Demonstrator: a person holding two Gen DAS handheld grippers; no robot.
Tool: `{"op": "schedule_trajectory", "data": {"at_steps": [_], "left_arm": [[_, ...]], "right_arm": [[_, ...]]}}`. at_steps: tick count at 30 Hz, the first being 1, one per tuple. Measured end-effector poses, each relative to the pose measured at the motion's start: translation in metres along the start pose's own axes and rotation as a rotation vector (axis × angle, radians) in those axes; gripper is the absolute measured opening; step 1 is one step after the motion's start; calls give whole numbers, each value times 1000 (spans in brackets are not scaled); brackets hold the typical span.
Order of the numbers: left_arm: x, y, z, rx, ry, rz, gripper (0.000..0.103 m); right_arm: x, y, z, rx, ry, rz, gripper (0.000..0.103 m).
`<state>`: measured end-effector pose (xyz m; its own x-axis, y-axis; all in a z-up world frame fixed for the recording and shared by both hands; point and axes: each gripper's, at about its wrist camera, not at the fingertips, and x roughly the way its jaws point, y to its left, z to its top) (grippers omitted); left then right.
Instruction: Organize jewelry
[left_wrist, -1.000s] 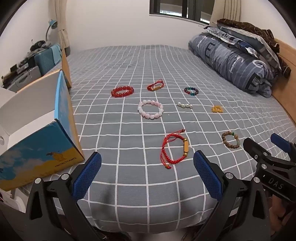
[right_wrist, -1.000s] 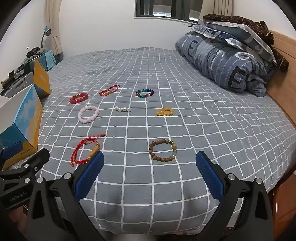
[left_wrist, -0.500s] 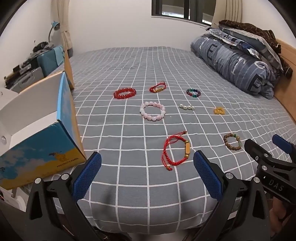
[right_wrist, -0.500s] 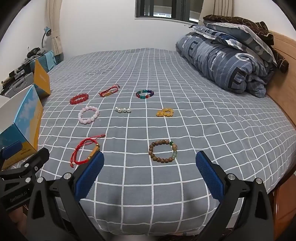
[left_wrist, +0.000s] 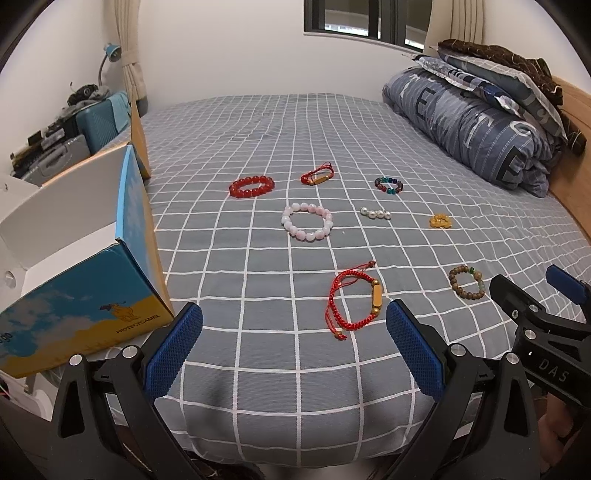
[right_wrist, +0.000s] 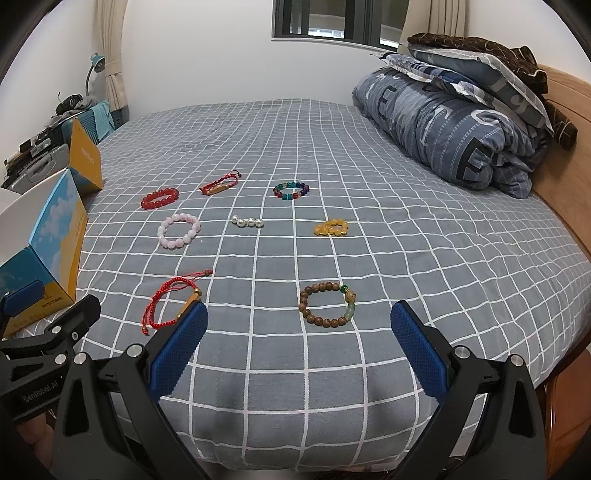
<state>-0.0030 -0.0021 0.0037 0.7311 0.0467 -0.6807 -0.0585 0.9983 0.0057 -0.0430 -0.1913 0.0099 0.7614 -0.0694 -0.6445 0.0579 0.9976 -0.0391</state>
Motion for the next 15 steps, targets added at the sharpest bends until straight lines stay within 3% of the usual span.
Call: {"op": "schedule_trajectory", "data": {"at_steps": [15], "left_arm": [[1,-1,0,1,5,-4,97]], "right_arm": [[1,1,0,-1,2,0,95]]}}
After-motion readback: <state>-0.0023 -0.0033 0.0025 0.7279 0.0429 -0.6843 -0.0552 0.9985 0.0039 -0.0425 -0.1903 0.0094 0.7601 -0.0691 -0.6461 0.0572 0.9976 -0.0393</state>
